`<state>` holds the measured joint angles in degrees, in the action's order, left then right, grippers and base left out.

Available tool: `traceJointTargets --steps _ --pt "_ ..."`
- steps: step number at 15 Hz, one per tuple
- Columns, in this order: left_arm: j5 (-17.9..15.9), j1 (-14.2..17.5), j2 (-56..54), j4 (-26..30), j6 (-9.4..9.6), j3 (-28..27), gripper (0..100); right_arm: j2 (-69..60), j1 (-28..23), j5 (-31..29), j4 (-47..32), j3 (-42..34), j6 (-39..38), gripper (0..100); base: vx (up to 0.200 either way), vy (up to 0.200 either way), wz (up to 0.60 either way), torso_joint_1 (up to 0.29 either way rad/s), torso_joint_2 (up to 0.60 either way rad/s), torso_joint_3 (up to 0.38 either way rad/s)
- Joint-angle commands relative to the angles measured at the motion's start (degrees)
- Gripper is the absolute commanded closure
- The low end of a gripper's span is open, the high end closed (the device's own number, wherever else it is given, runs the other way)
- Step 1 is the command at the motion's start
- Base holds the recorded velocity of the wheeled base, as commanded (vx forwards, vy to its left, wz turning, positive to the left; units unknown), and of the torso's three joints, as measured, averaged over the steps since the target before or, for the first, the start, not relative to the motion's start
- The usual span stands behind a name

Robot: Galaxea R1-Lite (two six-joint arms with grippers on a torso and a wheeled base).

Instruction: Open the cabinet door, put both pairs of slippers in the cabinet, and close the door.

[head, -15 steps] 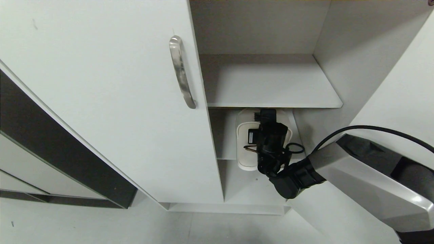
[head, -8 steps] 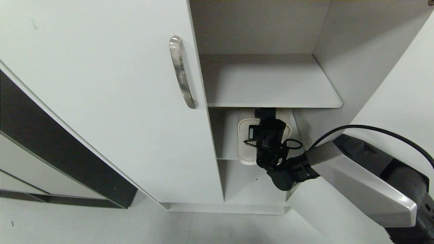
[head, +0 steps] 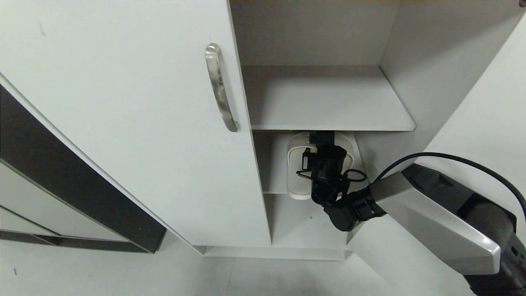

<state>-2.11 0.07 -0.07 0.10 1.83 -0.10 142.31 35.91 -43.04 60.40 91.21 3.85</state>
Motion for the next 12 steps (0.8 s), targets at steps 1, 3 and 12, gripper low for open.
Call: traceJointTargets --steps 1,3,12 --pt "0.0 0.0 0.1 0.0 0.02 0.0 100 -0.3 0.4 -0.2 0.2 -0.8 0.0 0 0.0 0.0 0.0 0.0 0.0 0.0" --pt "0.0 0.0 0.1 0.0 -0.07 0.0 100 -2.8 1.4 -0.3 0.4 -4.7 -0.1 0 0.0 0.0 0.0 0.0 0.0 0.0" --pt "0.0 0.0 0.1 0.0 -0.07 0.0 100 -16.1 7.7 -0.8 15.5 -34.2 0.0 100 0.0 0.0 0.0 0.0 0.0 0.0"
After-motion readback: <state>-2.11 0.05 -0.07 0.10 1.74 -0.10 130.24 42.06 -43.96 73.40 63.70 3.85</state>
